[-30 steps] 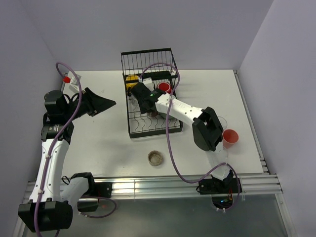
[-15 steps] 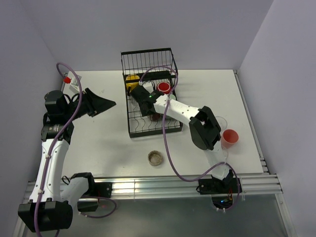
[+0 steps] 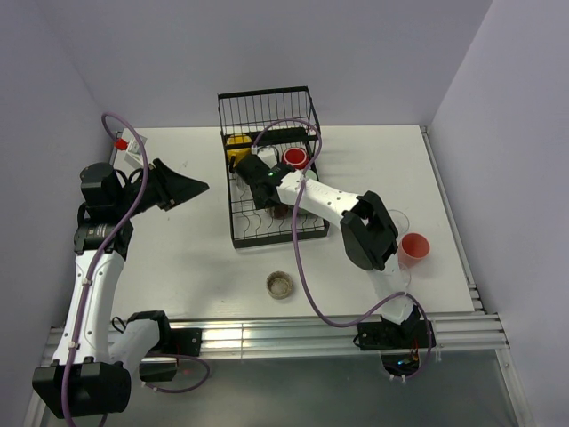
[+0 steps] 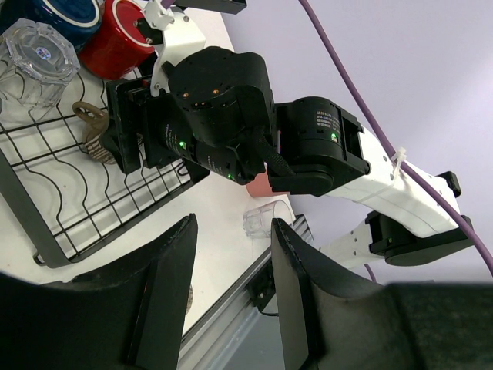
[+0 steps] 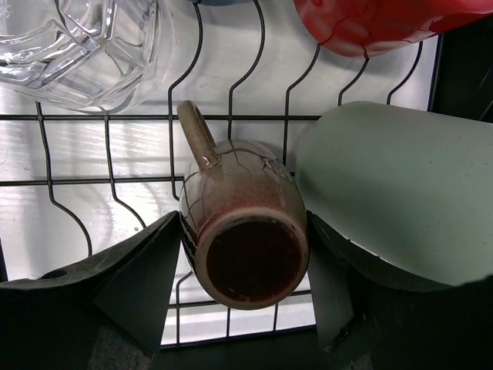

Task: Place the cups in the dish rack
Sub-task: Place the cup upside down on the dish rack

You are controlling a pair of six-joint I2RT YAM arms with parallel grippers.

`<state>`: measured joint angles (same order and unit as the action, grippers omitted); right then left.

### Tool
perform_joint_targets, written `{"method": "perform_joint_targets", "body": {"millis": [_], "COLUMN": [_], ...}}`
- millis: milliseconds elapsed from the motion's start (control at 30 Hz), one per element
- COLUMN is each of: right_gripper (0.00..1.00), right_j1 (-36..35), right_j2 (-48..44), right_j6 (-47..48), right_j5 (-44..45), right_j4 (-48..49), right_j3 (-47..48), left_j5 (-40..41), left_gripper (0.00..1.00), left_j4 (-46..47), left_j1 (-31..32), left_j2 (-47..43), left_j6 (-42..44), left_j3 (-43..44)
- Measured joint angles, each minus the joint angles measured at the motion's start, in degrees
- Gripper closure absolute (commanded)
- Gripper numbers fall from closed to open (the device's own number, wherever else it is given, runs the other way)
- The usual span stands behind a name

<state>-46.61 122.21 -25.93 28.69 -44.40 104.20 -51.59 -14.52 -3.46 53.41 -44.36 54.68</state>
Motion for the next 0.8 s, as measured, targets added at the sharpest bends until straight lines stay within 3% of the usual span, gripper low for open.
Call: {"method": "perform_joint_targets", "body": {"millis": [100, 300, 800], "right_gripper": [0.29, 0.20, 0.17], "right_j1": [0.00, 0.00, -0.31], "right_j2": [-0.02, -0.02, -4.42], "right_j6": [-0.37, -1.49, -3.02], "right_j5": [0.09, 0.26, 0.07], "right_j4": [-0.04, -0.50, -1.22], "right_j3": [0.00, -0.87, -3.41], "left_j5": [0.00, 0.00, 0.04], "left_gripper": [0.51, 0.51, 0.51], "left_j4": [-0.04, -0.42, -0.98], "left_j1": [0.00, 0.00, 0.00], "left_j2": [0.00, 0.00, 0.00], "left_j6": [0.02, 0.20, 0.35], "left_j3": [0.00, 0.00, 0.00]}}
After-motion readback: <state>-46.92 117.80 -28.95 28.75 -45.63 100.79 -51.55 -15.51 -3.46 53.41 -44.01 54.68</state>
